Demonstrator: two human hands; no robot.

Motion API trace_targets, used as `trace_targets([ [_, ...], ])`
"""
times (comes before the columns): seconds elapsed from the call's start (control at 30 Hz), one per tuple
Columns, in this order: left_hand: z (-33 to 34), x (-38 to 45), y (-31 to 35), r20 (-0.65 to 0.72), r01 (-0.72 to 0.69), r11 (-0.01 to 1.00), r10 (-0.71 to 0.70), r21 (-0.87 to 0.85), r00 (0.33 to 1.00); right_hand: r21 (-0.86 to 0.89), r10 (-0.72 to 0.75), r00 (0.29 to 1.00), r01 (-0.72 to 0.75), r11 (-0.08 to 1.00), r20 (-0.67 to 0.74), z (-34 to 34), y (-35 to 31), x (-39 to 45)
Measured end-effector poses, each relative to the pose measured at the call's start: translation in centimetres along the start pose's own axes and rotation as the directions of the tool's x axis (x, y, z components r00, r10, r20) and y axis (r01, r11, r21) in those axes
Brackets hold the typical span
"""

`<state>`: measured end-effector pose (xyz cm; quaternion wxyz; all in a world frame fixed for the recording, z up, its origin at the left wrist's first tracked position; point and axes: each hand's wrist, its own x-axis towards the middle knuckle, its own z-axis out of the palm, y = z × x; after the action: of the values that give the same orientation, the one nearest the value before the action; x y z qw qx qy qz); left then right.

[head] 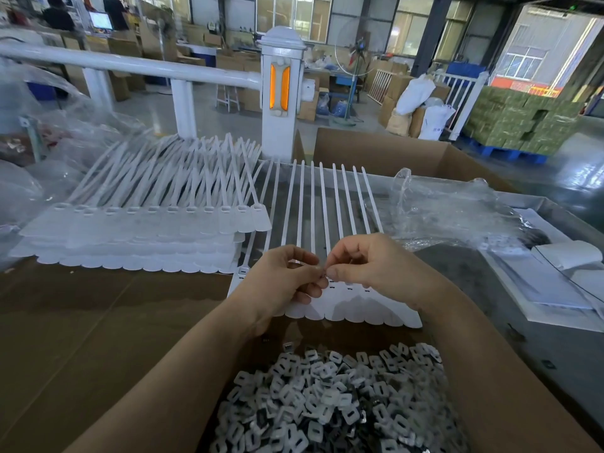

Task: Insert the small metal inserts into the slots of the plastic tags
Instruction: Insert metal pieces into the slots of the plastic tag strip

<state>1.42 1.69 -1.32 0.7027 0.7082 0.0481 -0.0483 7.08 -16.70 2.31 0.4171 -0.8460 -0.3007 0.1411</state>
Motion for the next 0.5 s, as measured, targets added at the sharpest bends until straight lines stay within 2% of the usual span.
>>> trace_targets([
  [0.3,0.11,-0.08,0.12,-0.032,-0.042,0.998,0.040,-0.053,0.999,0.015,0.125,0.991,-0.124,0.992,-0.037,0.33,-0.31,0.20],
  [0.5,0.28,-0.15,0.01,-0.047,-0.102,0.995,0.102,0.005,0.994,0.005,0.141,0.990,-0.141,0.990,-0.027,0.42,-0.43,0.14],
])
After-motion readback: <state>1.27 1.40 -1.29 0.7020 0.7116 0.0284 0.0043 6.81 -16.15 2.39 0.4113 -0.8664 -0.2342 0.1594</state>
